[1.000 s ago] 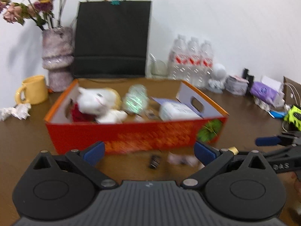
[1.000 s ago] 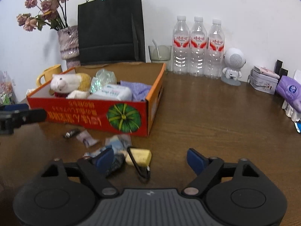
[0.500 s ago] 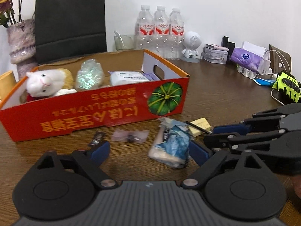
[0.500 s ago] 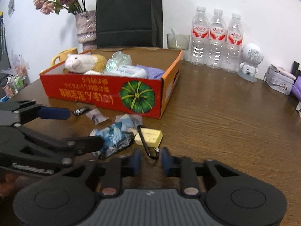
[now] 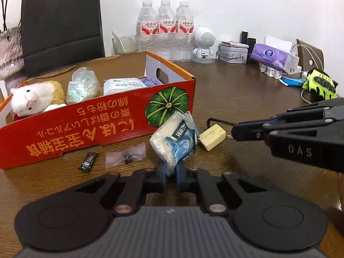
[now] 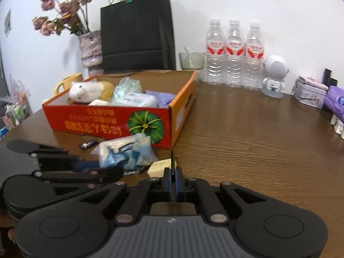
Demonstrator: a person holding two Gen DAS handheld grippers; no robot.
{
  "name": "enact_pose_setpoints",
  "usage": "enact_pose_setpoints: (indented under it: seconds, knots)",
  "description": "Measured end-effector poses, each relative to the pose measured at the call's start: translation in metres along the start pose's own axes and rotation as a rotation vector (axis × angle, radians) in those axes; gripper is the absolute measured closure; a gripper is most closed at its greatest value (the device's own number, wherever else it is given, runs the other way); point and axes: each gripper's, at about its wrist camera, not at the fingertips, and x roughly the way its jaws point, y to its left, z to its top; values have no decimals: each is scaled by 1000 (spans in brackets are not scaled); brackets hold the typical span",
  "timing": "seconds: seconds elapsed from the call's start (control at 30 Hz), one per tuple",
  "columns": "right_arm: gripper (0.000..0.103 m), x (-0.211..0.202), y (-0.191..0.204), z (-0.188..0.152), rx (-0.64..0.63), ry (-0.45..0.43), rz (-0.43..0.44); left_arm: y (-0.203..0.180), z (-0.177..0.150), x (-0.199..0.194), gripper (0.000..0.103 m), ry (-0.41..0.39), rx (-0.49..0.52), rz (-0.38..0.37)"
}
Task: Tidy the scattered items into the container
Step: 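Grasp the blue-white packet with the left tool, then carry the blue-white packet into the box and open the left tool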
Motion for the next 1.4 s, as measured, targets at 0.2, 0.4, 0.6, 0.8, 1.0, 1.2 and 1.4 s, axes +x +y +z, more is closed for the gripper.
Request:
enact_pose_setpoints:
  seconds: [0.2,0.4,0.6,0.8,1.0,1.2,1.4]
  knots:
    - [101,-6,-6,3,32,-42,-7,6,2,-8,95,-28,-21,-13]
    - [101,-12,-6,4,49,-68,-12,10,4,-14,95,-44,-43,-17]
    - [101,-21,-3,9,58,-106,-24,14,7,-27,95,-74,-67,-37]
    - [101,-41,7,24,88,-203,-14,22,17,-53,95,-157,-87,-52]
    - [101,-46,30,58,58,-274,12,45,35,-70,95,-219,-100,-36]
    - [101,-16,51,95,56,-299,11,90,53,-70,95,-257,-134,11]
    - [101,41,59,110,54,-240,-6,133,64,-44,95,-226,-171,31]
